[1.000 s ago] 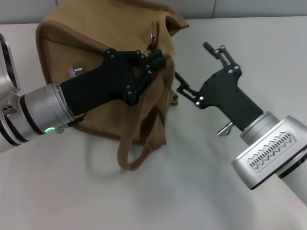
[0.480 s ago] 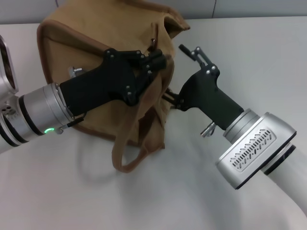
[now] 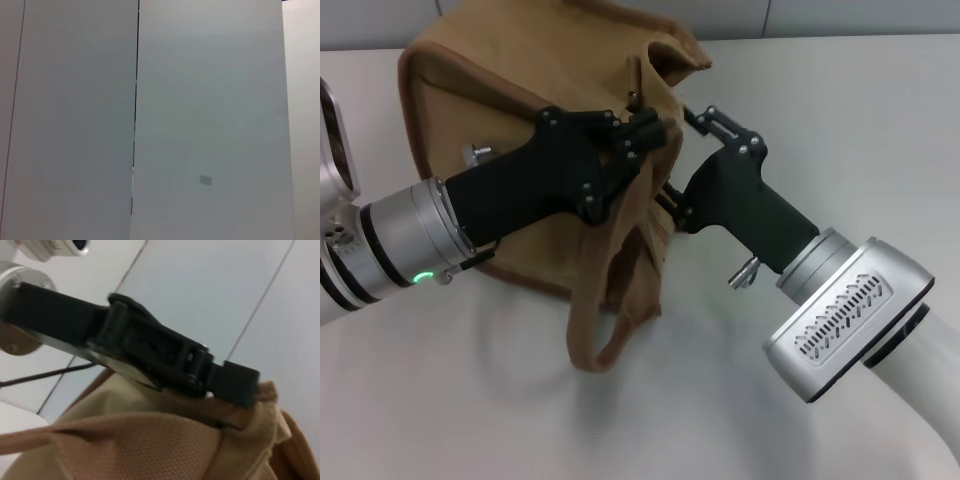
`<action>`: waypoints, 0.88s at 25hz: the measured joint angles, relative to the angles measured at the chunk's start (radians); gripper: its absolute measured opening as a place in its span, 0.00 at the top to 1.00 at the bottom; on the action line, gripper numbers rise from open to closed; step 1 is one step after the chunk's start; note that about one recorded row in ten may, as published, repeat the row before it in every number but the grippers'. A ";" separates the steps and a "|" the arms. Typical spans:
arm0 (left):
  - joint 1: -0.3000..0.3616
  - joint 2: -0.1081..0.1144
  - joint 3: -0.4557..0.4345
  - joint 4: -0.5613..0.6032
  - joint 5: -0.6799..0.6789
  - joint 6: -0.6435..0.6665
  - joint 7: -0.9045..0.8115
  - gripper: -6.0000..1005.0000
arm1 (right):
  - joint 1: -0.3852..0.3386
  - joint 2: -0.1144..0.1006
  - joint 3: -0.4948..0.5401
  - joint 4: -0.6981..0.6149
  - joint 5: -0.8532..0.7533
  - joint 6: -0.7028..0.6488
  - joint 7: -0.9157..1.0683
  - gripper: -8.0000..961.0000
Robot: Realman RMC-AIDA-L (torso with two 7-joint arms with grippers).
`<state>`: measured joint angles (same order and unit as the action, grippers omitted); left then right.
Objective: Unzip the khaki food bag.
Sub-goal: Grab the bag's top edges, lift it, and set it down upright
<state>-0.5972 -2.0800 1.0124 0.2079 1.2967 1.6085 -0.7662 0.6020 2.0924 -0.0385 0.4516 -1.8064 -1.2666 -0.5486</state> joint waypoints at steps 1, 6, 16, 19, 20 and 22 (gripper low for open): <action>0.000 0.000 0.000 -0.001 0.000 0.000 0.000 0.94 | 0.000 0.000 0.000 0.000 -0.003 0.000 0.000 0.30; 0.001 0.000 0.000 -0.001 0.002 0.003 0.000 0.94 | -0.001 0.000 0.000 0.001 -0.006 0.001 0.000 0.41; 0.003 0.000 0.002 -0.001 0.002 0.012 0.001 0.94 | -0.002 0.000 -0.002 0.002 -0.007 0.002 0.001 0.76; 0.003 0.000 0.002 -0.001 0.002 0.014 0.001 0.94 | -0.002 0.000 -0.002 0.000 -0.007 0.005 0.002 0.87; 0.004 0.000 0.001 -0.001 0.002 0.016 0.001 0.94 | -0.004 0.000 0.000 -0.002 -0.007 0.006 0.003 0.90; 0.005 0.000 -0.004 -0.002 -0.002 0.025 0.001 0.94 | -0.006 0.000 0.001 -0.003 -0.007 0.006 0.004 0.97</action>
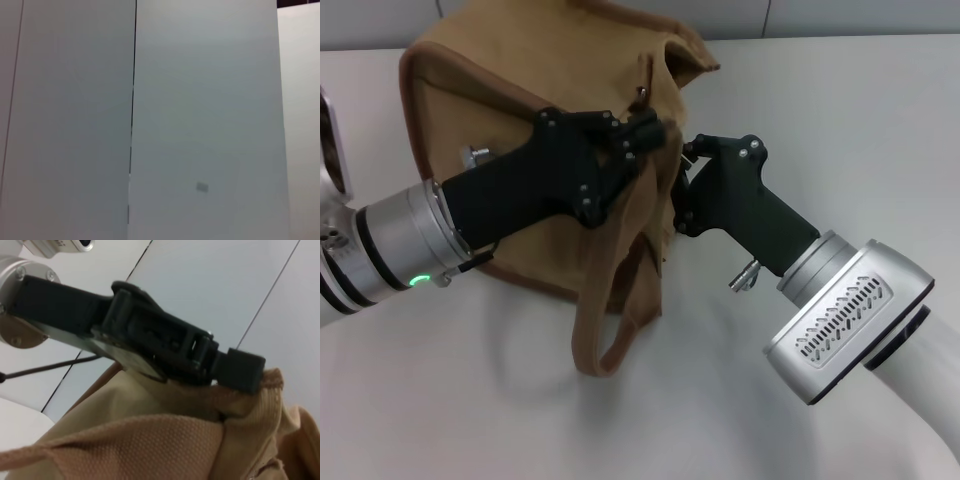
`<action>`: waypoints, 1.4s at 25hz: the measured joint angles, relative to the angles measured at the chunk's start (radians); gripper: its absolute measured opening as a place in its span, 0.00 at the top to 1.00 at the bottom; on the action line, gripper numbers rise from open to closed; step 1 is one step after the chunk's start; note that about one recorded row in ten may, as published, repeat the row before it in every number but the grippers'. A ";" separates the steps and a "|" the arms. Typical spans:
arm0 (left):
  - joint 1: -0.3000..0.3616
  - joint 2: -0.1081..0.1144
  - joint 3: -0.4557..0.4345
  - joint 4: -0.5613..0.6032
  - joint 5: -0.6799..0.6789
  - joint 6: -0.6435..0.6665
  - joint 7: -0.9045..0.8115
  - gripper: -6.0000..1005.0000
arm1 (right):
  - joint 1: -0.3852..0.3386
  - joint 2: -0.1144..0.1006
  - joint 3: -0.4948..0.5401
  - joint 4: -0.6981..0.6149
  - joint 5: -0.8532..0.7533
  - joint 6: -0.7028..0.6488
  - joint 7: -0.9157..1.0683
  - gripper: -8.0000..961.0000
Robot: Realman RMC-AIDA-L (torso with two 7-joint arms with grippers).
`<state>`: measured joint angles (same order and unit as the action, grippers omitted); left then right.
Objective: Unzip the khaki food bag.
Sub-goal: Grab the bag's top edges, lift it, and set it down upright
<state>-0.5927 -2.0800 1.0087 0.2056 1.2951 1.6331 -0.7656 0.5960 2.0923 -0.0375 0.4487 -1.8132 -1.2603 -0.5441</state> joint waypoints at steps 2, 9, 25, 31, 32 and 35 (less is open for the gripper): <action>0.002 0.000 -0.004 -0.012 -0.039 0.017 0.000 0.94 | -0.003 0.000 -0.001 -0.003 0.000 0.002 0.002 0.98; 0.039 0.000 -0.004 -0.029 -0.248 0.056 -0.008 0.94 | -0.032 0.000 0.001 -0.020 0.000 0.019 0.004 0.99; 0.167 0.005 -0.017 -0.041 -0.535 0.080 -0.049 0.94 | -0.088 0.000 0.001 -0.067 0.008 0.015 0.011 0.98; 0.171 0.005 -0.010 -0.040 -0.527 0.079 -0.049 0.94 | -0.088 0.000 0.059 -0.066 0.005 0.008 0.063 0.98; 0.172 0.005 -0.009 -0.040 -0.527 0.079 -0.049 0.94 | -0.088 -0.001 0.072 -0.066 0.003 0.005 0.085 0.98; 0.179 0.005 -0.009 -0.040 -0.526 0.081 -0.049 0.94 | -0.079 -0.009 0.093 -0.074 -0.002 -0.003 0.187 0.97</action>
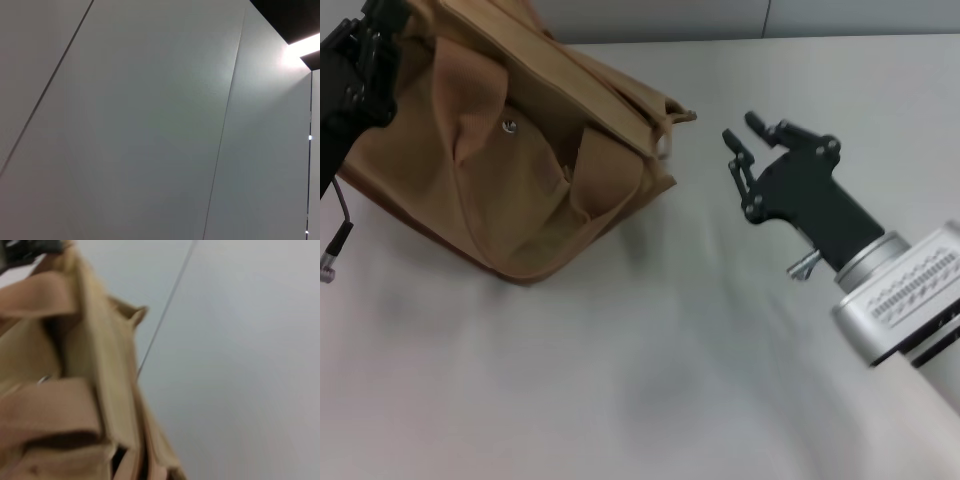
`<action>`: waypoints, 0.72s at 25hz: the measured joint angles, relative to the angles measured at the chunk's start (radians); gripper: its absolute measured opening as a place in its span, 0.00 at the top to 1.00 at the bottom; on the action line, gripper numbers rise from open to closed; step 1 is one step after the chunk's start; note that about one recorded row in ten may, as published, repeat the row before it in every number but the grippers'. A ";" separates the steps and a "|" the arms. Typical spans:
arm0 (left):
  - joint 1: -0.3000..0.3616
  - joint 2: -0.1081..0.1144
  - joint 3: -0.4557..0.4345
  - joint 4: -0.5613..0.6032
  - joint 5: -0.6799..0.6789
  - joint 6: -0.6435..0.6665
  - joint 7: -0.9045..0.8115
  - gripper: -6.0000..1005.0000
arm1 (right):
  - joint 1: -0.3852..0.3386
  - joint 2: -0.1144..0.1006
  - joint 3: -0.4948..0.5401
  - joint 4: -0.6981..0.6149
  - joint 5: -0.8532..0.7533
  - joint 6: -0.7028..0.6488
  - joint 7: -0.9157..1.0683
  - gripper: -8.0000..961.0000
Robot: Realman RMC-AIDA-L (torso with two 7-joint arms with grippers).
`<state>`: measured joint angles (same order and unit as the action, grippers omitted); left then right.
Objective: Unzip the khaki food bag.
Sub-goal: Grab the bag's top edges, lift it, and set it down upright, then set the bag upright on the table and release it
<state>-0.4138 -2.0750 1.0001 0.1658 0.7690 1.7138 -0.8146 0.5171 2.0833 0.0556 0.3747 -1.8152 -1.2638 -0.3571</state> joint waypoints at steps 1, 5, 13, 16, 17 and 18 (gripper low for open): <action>0.002 0.000 0.000 0.000 0.000 0.001 0.000 0.94 | 0.010 -0.002 0.000 -0.016 -0.013 0.002 0.052 0.91; 0.006 0.001 0.001 0.000 0.000 0.002 0.000 0.94 | 0.051 -0.001 -0.003 -0.121 -0.093 0.017 0.265 0.69; 0.009 0.001 0.028 0.005 0.001 0.029 0.000 0.94 | 0.167 0.001 -0.003 -0.210 -0.167 0.129 0.426 0.50; 0.005 0.001 0.043 0.010 0.002 0.043 0.000 0.94 | 0.200 0.001 -0.003 -0.212 -0.170 0.172 0.433 0.47; 0.004 0.001 0.046 0.012 0.002 0.046 0.000 0.94 | 0.219 0.002 -0.002 -0.213 -0.170 0.197 0.435 0.46; 0.001 0.001 0.050 0.014 0.002 0.048 0.000 0.94 | 0.246 0.002 -0.002 -0.213 -0.171 0.233 0.437 0.45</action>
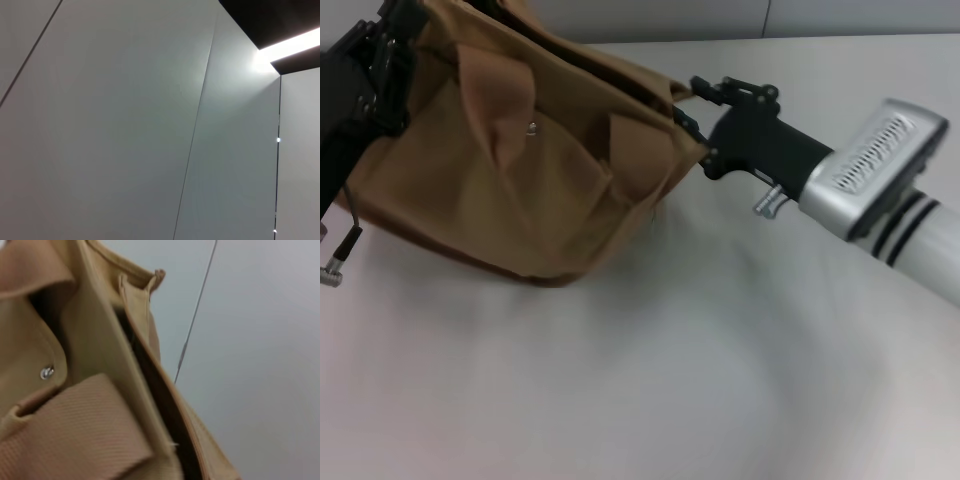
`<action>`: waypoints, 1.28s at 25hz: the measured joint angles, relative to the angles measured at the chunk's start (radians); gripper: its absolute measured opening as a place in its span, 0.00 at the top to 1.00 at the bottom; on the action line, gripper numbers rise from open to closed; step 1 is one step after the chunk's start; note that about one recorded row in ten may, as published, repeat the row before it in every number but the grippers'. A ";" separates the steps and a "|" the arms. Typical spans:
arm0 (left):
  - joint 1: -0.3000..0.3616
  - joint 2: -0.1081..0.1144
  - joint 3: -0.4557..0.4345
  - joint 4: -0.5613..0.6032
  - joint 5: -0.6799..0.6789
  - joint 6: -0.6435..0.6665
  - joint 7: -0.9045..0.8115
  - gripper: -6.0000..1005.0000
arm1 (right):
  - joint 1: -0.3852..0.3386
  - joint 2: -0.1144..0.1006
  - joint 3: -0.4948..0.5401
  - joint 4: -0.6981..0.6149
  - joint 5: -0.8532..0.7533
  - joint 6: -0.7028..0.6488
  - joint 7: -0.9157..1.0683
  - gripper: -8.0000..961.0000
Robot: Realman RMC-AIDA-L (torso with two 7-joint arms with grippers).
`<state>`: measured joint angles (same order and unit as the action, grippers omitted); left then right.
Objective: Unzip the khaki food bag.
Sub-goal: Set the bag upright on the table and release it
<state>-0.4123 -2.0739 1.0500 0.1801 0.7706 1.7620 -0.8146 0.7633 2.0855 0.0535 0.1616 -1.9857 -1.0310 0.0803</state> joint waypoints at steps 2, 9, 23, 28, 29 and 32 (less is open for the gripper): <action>-0.001 0.000 0.000 0.000 0.000 0.000 0.000 0.94 | 0.022 0.000 0.000 0.000 0.000 0.031 0.002 0.50; -0.002 0.001 -0.005 0.002 0.000 0.001 0.002 0.94 | 0.050 0.001 -0.003 -0.001 -0.002 0.077 0.003 0.67; -0.018 0.002 0.001 0.002 0.000 -0.018 0.011 0.94 | 0.019 -0.001 0.012 -0.026 0.002 -0.097 0.119 0.77; -0.023 -0.001 0.003 0.001 -0.001 -0.032 0.011 0.94 | 0.029 -0.001 0.002 -0.023 -0.001 -0.111 0.120 0.68; -0.023 -0.001 0.004 0.001 -0.001 -0.033 0.011 0.94 | 0.032 -0.001 0.002 -0.021 -0.002 -0.112 0.121 0.66; -0.025 0.000 0.004 0.001 0.000 -0.034 0.011 0.94 | 0.052 0.001 -0.024 -0.017 -0.002 -0.100 0.121 0.65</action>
<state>-0.4372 -2.0741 1.0538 0.1809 0.7705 1.7284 -0.8037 0.8157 2.0861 0.0291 0.1444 -1.9882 -1.1307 0.2012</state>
